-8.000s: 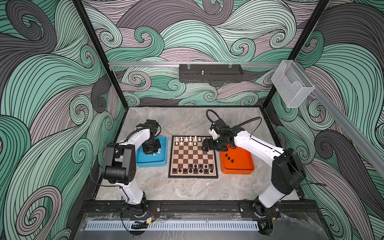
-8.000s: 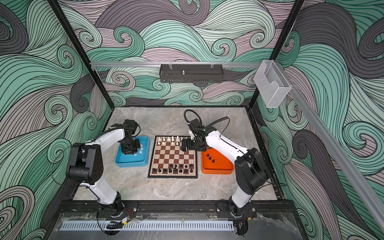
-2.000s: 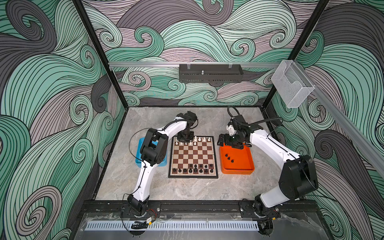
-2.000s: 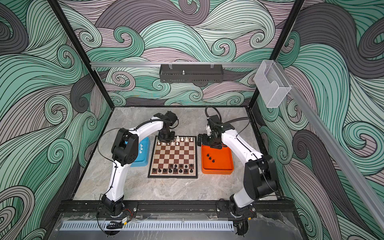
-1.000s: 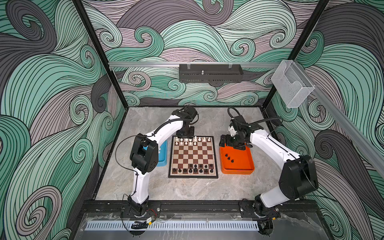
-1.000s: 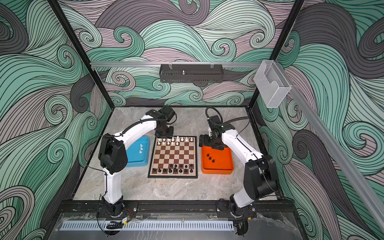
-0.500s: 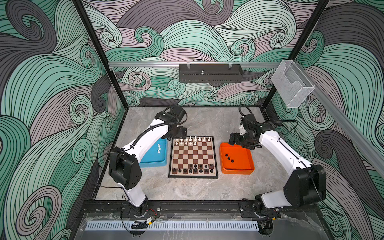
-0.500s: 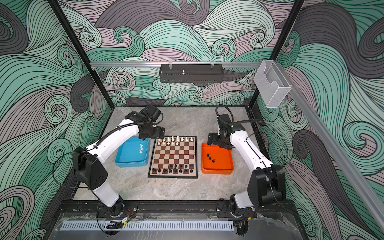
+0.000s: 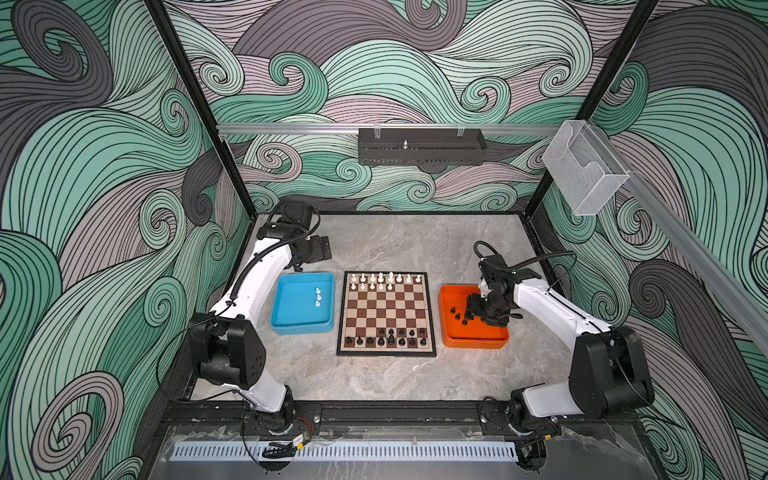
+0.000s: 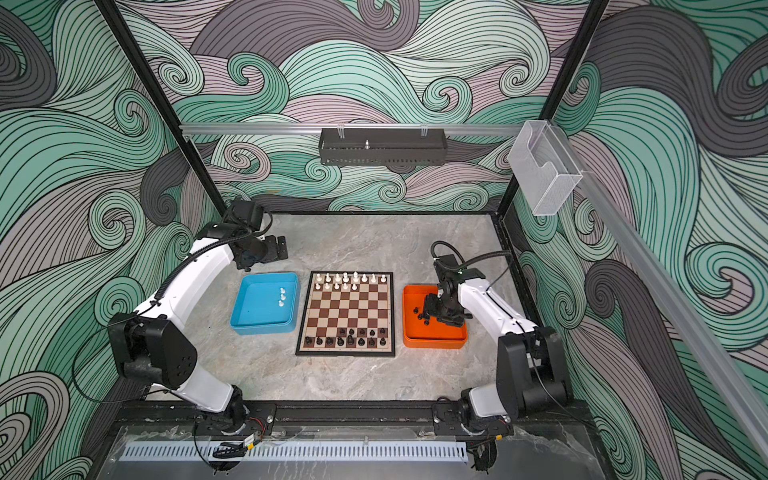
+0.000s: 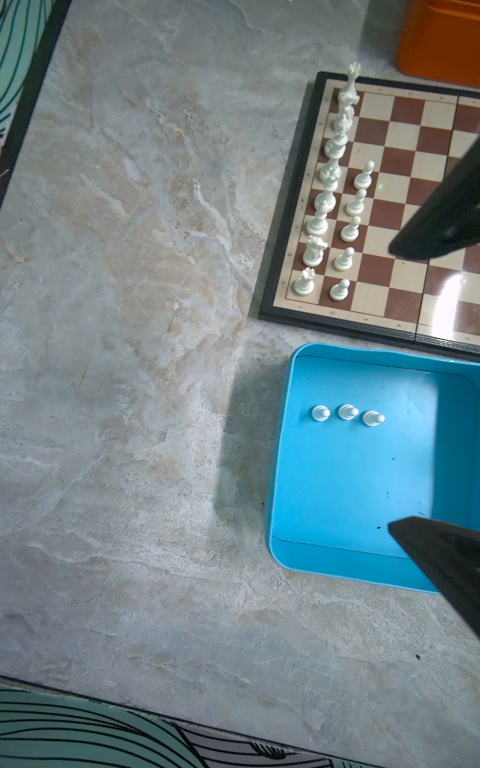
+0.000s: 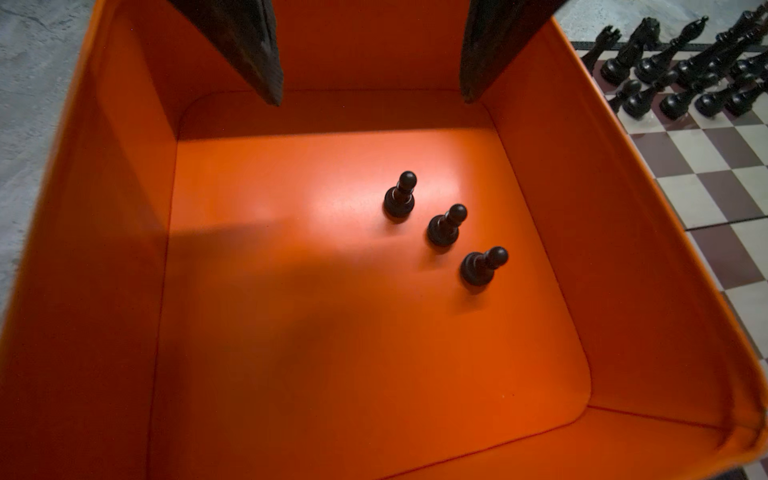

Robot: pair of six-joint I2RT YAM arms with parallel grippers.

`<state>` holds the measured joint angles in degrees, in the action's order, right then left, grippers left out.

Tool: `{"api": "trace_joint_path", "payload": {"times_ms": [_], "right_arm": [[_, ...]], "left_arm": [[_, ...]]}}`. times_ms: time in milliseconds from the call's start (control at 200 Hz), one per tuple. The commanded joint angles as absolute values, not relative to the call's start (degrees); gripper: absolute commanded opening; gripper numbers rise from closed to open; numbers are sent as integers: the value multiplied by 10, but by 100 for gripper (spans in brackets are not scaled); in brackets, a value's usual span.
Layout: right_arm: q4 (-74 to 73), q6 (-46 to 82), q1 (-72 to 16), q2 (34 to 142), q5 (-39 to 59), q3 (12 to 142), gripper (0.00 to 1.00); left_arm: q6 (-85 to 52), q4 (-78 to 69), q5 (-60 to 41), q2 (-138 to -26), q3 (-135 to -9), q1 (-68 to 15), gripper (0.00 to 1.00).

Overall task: Set up the chess pieces on the board
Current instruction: 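Raise the left gripper over the blue tray while the right descends into the orange tray, then lower the right gripper around a black pawn and close on it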

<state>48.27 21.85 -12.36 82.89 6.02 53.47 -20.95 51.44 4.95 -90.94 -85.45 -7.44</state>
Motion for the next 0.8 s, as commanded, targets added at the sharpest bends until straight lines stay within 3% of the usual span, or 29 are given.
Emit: {"api": "trace_joint_path", "payload": {"times_ms": [0, 255, 796], "right_arm": [[453, 223, -124, 846, 57, 528, 62], [434, 220, -124, 875, 54, 531, 43], [422, 221, -131, 921, 72, 548, 36]], "left_arm": [[-198, 510, 34, -929, -857, -57, 99], [-197, 514, 43, -949, -843, -54, 99], [-193, 519, 43, -965, -845, -49, 99]]}}
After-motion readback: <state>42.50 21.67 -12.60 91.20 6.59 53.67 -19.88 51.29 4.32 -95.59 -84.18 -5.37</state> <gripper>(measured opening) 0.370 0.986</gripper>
